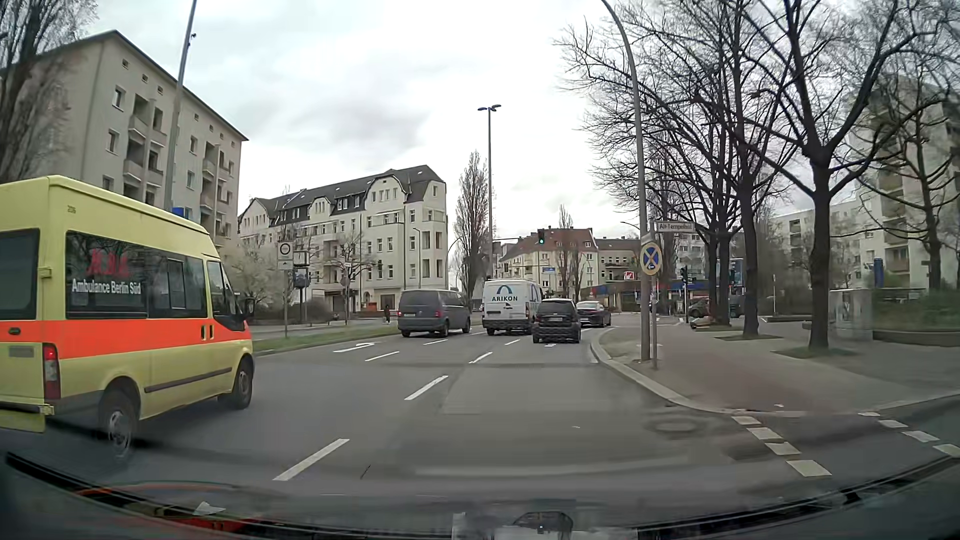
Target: Follow the waypoints while adhering to traffic rules and regulations
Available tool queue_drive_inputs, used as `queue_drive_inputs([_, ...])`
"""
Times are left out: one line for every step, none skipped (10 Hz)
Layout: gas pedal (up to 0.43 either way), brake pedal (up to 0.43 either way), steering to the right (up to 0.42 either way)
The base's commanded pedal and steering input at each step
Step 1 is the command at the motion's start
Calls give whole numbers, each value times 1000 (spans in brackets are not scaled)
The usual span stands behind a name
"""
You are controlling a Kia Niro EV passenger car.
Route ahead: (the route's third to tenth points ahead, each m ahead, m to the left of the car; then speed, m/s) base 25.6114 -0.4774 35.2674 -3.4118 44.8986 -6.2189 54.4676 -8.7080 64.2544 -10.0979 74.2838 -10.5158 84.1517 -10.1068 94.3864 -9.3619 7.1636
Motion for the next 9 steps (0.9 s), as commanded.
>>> queue_drive_inputs([67,12,20])
queue_drive_inputs([59,12,20])
queue_drive_inputs([39,12,20])
queue_drive_inputs([39,12,20])
queue_drive_inputs([39,12,20])
queue_drive_inputs([39,12,20])
queue_drive_inputs([47,12,22])
queue_drive_inputs([47,12,22])
queue_drive_inputs([47,12,23])
